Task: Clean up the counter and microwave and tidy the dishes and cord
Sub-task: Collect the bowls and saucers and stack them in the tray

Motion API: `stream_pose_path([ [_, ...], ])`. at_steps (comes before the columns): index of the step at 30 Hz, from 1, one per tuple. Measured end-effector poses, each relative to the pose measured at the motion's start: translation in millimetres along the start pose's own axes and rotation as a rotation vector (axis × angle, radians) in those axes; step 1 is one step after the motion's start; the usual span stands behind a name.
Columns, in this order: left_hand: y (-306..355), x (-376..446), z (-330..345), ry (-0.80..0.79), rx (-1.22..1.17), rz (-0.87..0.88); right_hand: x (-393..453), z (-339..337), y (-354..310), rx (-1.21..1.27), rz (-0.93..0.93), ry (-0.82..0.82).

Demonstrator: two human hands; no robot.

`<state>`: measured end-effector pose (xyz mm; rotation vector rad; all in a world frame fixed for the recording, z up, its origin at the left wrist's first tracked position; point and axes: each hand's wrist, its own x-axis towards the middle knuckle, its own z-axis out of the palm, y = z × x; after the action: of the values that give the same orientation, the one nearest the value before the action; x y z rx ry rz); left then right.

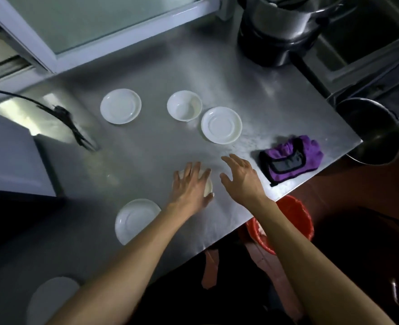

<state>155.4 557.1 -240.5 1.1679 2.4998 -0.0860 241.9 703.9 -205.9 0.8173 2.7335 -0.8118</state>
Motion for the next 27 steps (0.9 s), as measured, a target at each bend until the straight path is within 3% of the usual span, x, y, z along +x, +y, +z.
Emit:
stream_pose_path([
  [17, -19.0, 23.5, -16.8, -0.04, -0.247, -0.486, 159.4, -17.1, -54.2, -0.154, -0.434, -0.111],
  [27, -9.2, 16.2, -10.0, -0.08, -0.322, -0.579, 215.8, -7.0, -74.1, -0.309, -0.543, -0.128],
])
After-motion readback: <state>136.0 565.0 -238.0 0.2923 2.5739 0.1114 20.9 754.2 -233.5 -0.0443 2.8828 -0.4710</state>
